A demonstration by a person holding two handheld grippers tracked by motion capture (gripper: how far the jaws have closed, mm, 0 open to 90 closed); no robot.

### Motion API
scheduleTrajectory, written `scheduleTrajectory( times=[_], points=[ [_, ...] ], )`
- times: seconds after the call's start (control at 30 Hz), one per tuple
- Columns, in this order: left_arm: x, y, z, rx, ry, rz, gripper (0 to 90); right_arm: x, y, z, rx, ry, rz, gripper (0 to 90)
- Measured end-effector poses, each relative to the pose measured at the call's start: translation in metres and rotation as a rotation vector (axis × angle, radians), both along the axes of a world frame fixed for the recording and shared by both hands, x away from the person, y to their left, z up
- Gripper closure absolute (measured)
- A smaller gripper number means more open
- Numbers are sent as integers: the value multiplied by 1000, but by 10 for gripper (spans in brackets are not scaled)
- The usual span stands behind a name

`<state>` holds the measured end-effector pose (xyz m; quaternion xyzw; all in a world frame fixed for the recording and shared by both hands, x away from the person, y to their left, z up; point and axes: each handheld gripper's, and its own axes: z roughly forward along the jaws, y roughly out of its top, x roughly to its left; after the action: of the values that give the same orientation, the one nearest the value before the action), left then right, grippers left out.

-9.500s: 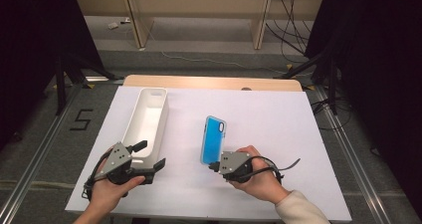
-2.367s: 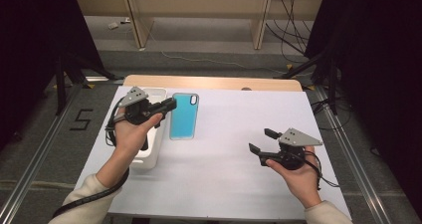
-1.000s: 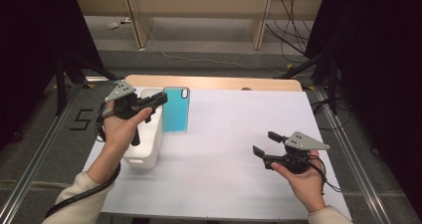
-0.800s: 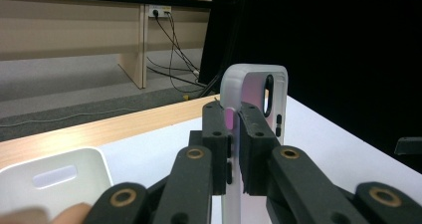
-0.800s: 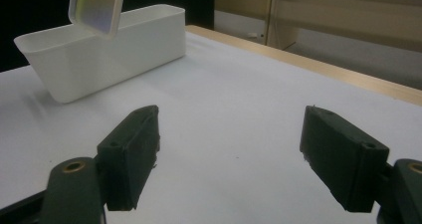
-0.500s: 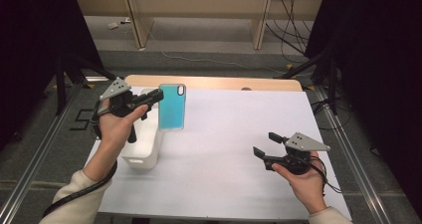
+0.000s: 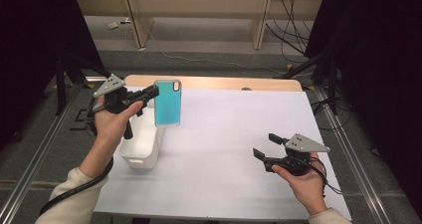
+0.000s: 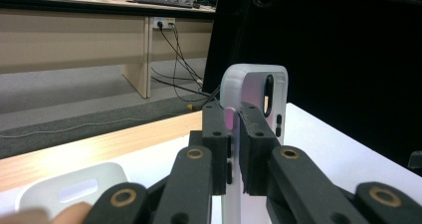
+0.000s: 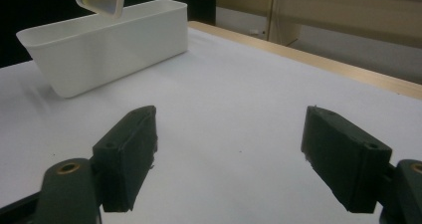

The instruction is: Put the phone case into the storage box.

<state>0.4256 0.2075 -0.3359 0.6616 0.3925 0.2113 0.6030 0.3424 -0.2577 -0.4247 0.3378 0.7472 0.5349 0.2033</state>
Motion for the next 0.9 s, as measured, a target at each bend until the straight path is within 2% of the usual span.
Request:
scheduleTrajectory(
  times=[0.03, 0.1, 0.13, 0.17, 0.27, 0.3, 0.33, 0.73, 0.8, 0.83, 0.9],
  points=[
    [1, 1, 0, -1, -2, 1, 828, -2, -2, 2, -34, 18, -6, 233],
    [2, 3, 1, 1, -7, 0, 828, -2, -2, 2, -38, 19, -4, 233],
    [2, 4, 1, 1, -6, 2, 828, -2, -1, 1, -22, 4, -7, 233],
    [3, 5, 2, 2, -9, 1, 828, -1, -1, 0, -25, -9, -5, 234],
    [5, 8, 3, 5, -19, 0, 828, -2, -1, 0, -19, 8, -3, 234],
    [5, 9, 3, 4, -19, 2, 828, -1, -2, 0, -33, -5, 0, 235],
    [6, 10, 3, 8, -21, 2, 828, -3, -2, 0, -29, 14, -1, 235],
    [15, 19, 4, 13, -21, 7, 828, -4, -1, -1, -9, 15, 7, 236],
    [17, 21, 4, 13, -21, 8, 828, -4, -2, -2, -11, 5, 9, 236],
    [18, 21, 4, 14, -21, 8, 828, -2, -2, -3, -20, -27, 6, 236],
    [19, 22, 4, 15, -18, 9, 828, -4, -2, -3, -9, 9, 10, 236]
  ],
)
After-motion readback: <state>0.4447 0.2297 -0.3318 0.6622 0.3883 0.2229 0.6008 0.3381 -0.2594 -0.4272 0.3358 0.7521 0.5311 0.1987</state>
